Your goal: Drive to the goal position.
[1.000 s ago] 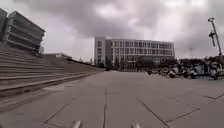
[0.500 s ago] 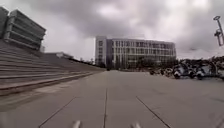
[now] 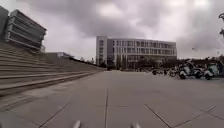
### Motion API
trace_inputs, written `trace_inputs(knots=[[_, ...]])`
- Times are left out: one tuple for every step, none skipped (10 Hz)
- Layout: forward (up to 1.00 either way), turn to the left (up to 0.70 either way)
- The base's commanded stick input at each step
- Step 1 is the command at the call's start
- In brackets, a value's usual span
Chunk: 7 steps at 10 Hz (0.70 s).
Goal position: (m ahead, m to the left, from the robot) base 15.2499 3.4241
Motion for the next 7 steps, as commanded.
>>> trace_inputs(knots=[[0.85,-0.02],[0.85,0.00],[0.85,-0.09],[0.85,0.00],[0.85,0.00],[0.85,-0.01],[0.85,-0.01]])
